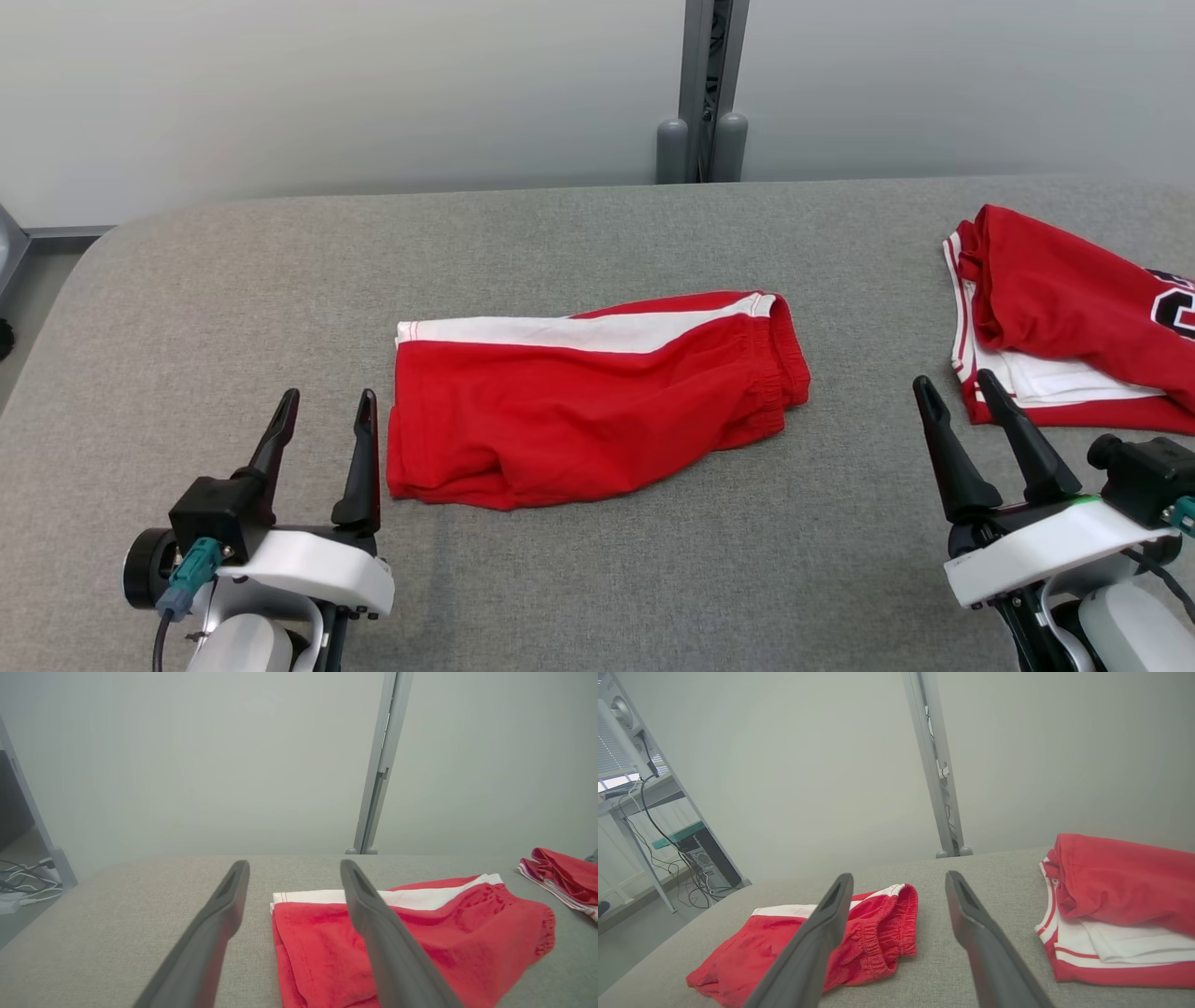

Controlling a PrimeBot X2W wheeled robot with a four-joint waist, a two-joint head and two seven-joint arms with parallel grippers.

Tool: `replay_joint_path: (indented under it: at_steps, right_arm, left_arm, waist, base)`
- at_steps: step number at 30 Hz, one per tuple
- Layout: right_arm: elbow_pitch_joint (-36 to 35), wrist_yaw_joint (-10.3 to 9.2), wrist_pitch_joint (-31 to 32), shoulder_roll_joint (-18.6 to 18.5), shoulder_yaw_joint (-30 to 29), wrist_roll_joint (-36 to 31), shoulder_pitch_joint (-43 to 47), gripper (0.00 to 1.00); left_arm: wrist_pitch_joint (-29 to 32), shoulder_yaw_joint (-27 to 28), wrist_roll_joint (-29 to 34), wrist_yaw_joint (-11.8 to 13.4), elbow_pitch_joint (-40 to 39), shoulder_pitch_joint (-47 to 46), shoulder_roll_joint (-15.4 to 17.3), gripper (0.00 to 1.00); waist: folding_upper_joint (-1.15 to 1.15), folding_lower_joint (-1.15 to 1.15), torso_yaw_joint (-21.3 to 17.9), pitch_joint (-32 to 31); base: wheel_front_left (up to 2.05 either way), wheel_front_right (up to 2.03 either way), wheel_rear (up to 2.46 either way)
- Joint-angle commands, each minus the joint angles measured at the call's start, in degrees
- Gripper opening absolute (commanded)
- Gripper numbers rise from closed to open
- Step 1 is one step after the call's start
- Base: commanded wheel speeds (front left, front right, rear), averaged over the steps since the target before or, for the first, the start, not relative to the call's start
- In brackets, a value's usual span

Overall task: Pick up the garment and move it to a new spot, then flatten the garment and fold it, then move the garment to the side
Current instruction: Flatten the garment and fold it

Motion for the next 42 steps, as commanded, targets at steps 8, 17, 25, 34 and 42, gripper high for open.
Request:
replay_joint_path:
  at_steps: [8, 17, 25, 34, 42]
  right_arm:
    - [0.75, 0.02, 0.93, 2.37, -2.95, -3.72, -0.19, 1.0]
    - [9.8, 0.02, 2.76, 5.49, -2.37, -6.55, -8.52, 1.0]
    - [27.45, 0.02, 3.08, 8.54, -5.01, -10.15, -17.3, 1.0]
    - [41.77, 0.02, 1.41, 9.46, -7.22, -13.0, -22.35, 1.0]
    - [49.63, 0.02, 1.45, 11.2, -10.58, -9.95, -24.77, 1.0]
  left_arm:
    - [-0.2, 1.67, 1.58, -1.47, -0.8, 1.37, -1.0, 1.0]
    - [-0.2, 1.74, 2.15, -3.49, -1.7, -0.72, -2.37, 1.0]
    - [-0.2, 1.16, 2.72, -4.9, -2.01, -1.58, -3.57, 1.0]
    - [-0.2, 1.82, 2.54, -5.62, -1.65, -1.61, -4.25, 1.0]
    - [-0.2, 2.04, 3.1, -6.08, -1.49, -2.19, -4.68, 1.0]
  waist:
    - [0.0, 0.0, 0.88, -0.13]
    - [0.0, 0.0, 5.02, 2.67]
    - [0.0, 0.0, 10.54, 4.69]
    - [0.0, 0.0, 13.26, 5.44]
    - [0.0, 0.0, 13.51, 6.44]
  base:
    - [0.0, 0.0, 0.0]
    - [0.0, 0.0, 0.0]
    - [0.0, 0.0, 0.0]
    - [0.0, 0.0, 0.0]
    - [0.0, 0.0, 0.0]
